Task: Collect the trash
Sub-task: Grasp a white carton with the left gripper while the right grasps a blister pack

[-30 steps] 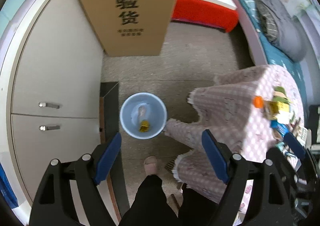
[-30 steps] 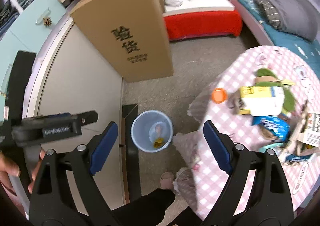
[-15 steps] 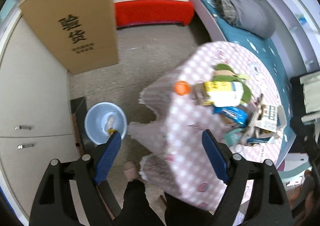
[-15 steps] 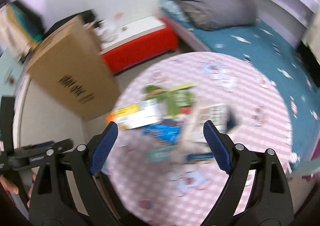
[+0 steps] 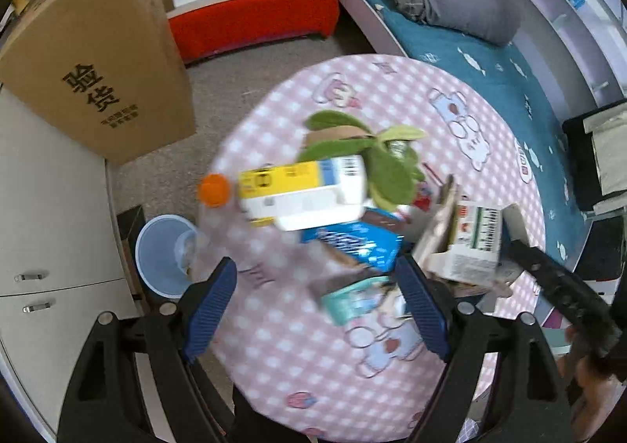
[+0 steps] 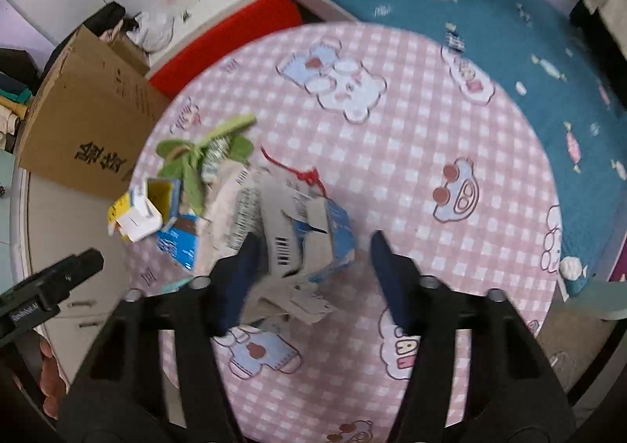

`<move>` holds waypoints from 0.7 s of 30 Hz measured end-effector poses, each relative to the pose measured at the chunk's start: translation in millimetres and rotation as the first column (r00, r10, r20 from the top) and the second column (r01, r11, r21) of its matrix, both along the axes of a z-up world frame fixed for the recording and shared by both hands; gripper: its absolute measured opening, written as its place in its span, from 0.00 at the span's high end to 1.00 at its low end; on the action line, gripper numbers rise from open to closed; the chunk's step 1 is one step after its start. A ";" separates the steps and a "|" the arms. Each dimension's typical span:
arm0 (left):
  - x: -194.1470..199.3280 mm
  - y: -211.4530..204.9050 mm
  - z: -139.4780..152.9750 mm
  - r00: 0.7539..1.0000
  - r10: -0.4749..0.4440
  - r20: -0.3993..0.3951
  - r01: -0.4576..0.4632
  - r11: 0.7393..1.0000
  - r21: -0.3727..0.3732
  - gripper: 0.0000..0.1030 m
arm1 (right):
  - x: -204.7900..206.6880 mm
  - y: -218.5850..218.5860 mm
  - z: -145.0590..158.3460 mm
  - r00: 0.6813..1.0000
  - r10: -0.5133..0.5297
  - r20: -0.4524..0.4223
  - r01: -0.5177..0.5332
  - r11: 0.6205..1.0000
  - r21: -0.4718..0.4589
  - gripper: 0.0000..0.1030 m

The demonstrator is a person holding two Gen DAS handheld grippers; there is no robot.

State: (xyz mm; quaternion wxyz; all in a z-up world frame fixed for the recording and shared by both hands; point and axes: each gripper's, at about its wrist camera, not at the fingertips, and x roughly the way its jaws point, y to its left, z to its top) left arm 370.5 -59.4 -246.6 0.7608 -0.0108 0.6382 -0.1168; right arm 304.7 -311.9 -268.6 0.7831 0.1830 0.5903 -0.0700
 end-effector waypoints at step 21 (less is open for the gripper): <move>-23.7 -156.2 -26.4 0.954 -0.297 -0.035 0.298 0.953 0.045 0.82 | -32.0 -67.3 -7.9 0.998 0.065 0.001 -0.064 0.990 0.128 0.94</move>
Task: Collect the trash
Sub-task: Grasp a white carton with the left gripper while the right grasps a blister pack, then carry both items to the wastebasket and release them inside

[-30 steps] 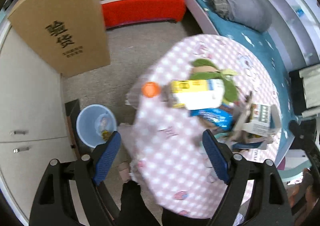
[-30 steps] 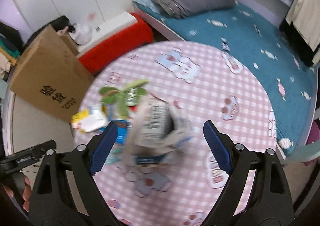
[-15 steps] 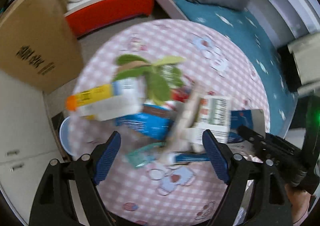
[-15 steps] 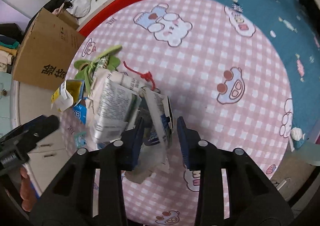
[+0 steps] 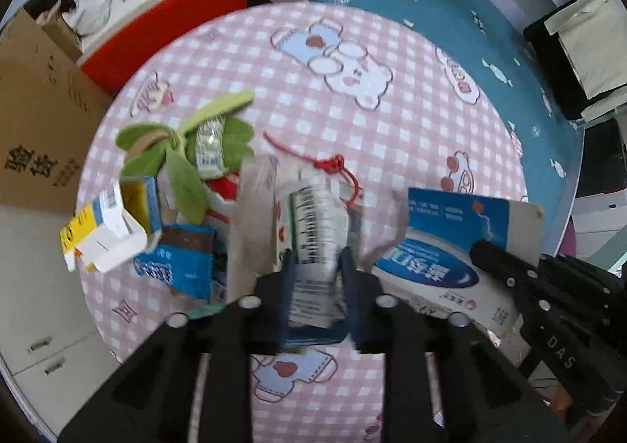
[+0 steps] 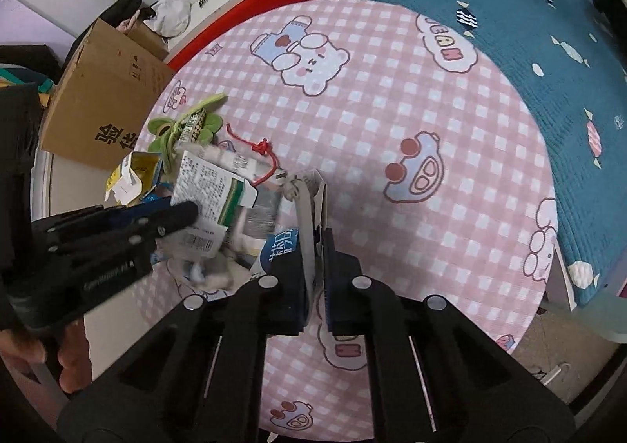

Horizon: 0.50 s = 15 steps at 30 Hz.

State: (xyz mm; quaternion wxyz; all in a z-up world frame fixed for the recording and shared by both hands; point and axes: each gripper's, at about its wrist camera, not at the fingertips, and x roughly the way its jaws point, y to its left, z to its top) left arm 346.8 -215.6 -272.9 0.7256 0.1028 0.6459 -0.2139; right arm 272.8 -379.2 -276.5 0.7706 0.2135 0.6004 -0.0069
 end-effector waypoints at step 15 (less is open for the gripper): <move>9.6 75.6 85.0 0.979 0.168 0.116 -0.141 0.968 -0.208 0.85 | 4.4 26.4 79.0 0.987 0.034 0.157 -0.031 0.999 -0.021 0.94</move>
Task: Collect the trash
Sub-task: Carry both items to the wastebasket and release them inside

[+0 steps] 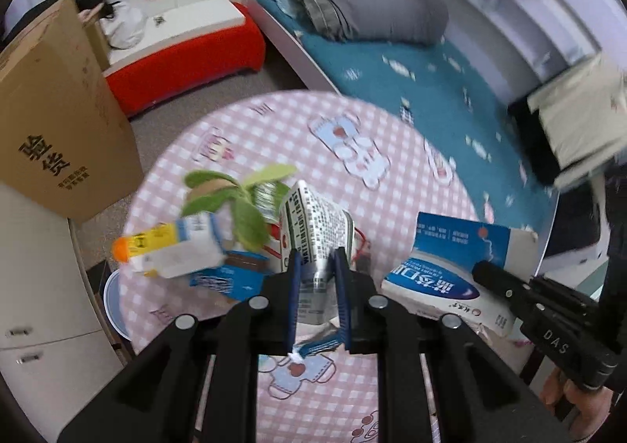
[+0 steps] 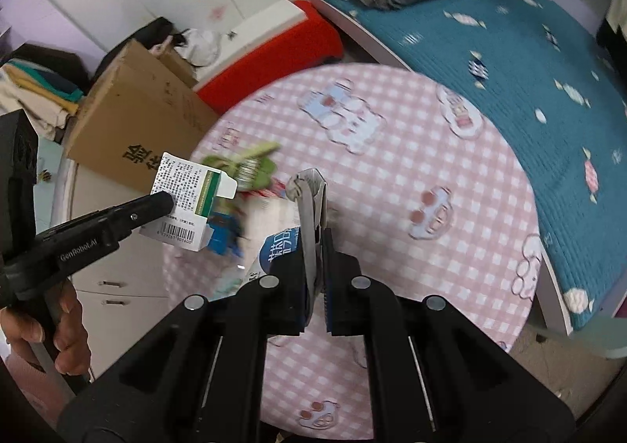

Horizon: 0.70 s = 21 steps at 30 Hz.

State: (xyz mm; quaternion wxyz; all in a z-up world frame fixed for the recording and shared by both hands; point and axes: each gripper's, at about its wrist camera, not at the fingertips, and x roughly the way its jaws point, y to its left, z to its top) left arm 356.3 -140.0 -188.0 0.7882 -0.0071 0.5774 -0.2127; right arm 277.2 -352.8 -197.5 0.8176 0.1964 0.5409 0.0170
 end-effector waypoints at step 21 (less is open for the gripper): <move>-13.9 350.6 -11.8 0.888 0.459 -0.019 -0.456 0.885 0.092 0.84 | 72.1 346.8 -14.7 0.882 0.472 0.003 -0.471 0.880 0.067 0.94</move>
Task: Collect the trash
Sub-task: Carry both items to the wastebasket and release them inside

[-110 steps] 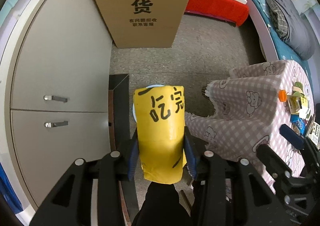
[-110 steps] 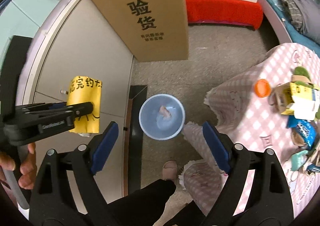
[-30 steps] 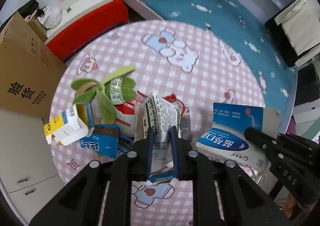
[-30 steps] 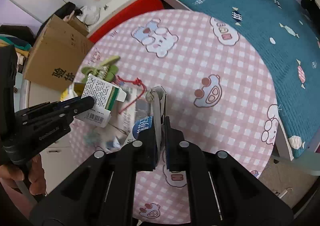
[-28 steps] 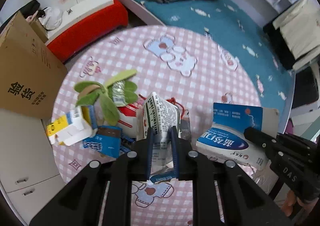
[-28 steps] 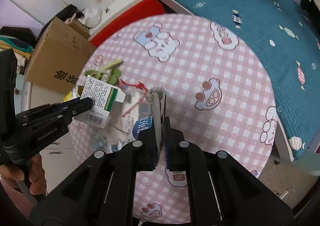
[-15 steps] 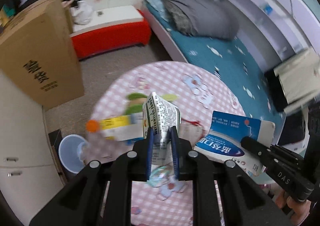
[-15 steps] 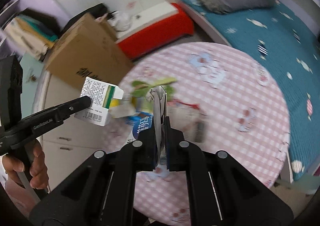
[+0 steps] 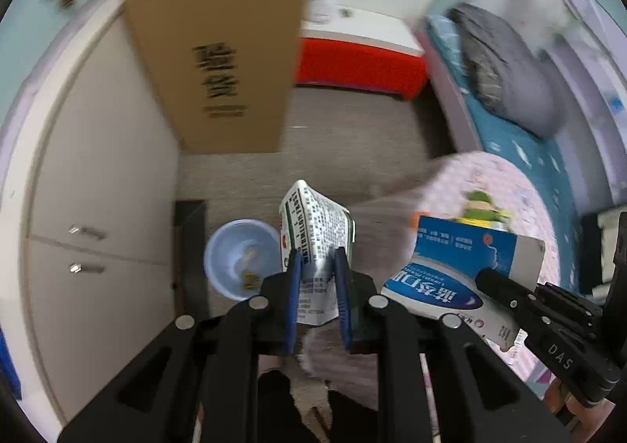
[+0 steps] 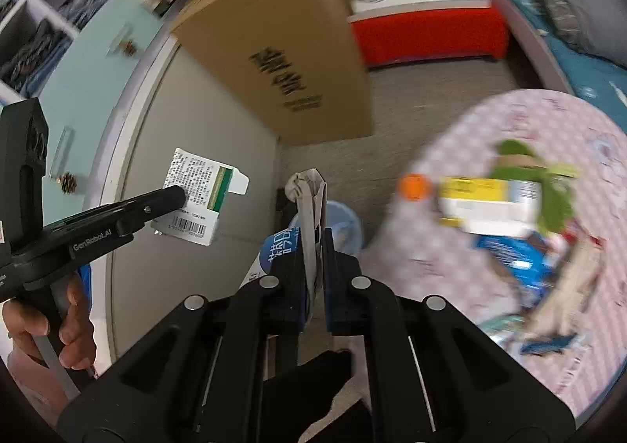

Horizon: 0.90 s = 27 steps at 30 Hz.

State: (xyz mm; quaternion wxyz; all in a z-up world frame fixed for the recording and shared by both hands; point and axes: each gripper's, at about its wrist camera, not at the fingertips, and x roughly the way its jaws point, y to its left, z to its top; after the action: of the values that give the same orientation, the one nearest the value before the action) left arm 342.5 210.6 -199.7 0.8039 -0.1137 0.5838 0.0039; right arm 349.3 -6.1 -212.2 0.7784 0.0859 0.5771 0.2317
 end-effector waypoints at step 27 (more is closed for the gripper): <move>-18.2 109.1 -33.3 0.993 0.098 -0.066 -0.099 0.995 -0.008 0.84 | 3.7 120.7 -32.4 0.998 0.046 -0.031 -0.048 0.996 -0.078 0.33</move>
State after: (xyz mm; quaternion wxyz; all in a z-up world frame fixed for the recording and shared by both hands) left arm 324.2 319.7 -233.0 0.7826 -0.1467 0.6034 0.0439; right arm 353.0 114.6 -244.6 0.7669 0.0452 0.5991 0.2257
